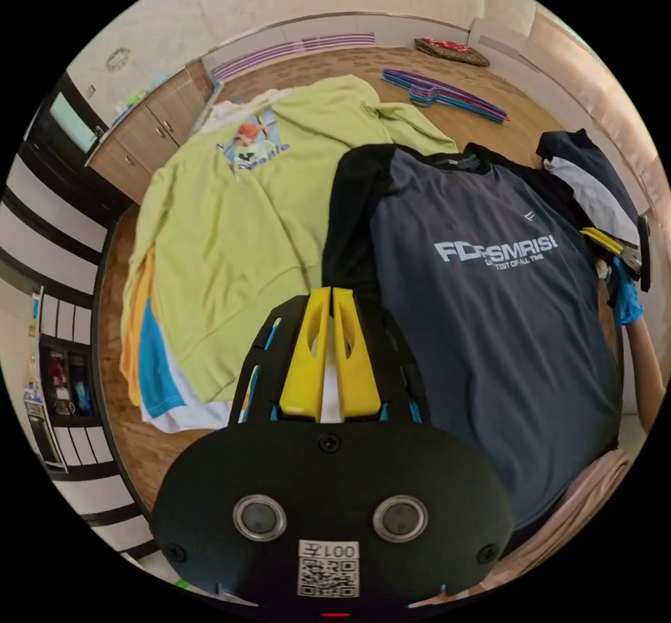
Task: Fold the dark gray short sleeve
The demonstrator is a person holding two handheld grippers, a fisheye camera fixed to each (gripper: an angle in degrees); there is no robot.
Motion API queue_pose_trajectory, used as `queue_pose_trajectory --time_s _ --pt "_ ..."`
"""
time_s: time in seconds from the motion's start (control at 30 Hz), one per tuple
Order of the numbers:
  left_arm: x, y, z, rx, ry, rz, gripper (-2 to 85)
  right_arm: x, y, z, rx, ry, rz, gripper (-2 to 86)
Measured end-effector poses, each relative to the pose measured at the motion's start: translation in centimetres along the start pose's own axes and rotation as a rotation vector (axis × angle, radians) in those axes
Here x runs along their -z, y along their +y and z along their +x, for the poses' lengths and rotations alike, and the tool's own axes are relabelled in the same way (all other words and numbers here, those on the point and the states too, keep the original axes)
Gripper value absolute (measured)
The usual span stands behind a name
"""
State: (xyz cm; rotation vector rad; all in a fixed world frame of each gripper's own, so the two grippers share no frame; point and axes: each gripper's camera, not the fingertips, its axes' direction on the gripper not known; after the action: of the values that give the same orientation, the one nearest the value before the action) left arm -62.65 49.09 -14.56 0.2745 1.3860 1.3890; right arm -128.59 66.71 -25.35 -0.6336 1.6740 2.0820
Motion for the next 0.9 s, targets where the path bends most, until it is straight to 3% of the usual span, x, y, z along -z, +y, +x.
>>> queue_pose_trajectory --time_s 0.17,0.27,0.57,0.67,0.73,0.8,0.9 --pt "-0.2 0.3 -2.2 0.105 -0.120 -0.043 -1.4 0.6 1.2 1.0 -0.025 -0.057 0.018 6.7" --pt "-0.6 1.0 -2.9 0.144 0.017 -0.044 -1.3 1.2 1.9 1.9 -0.060 -0.075 0.021 6.9" --pt "1.8 -0.3 2.0 0.034 0.104 0.036 -1.2 1.5 3.4 5.0 -0.170 -0.231 0.038 2.2" --pt "2.9 -1.8 5.3 -0.048 0.235 0.087 -1.2 4.5 4.9 3.9 -0.052 -0.158 0.206 1.5" --pt "2.8 -3.3 8.3 -0.135 0.397 0.099 -1.2 6.8 6.2 1.9 0.167 -0.100 0.361 1.4" --pt "2.2 -4.5 10.8 -0.188 0.445 0.090 -1.2 7.9 6.5 0.6 0.314 -0.090 0.389 1.3" --pt "0.9 -6.5 14.8 -0.260 0.453 0.060 -1.1 8.7 6.5 -0.5 0.539 -0.298 0.313 1.2"
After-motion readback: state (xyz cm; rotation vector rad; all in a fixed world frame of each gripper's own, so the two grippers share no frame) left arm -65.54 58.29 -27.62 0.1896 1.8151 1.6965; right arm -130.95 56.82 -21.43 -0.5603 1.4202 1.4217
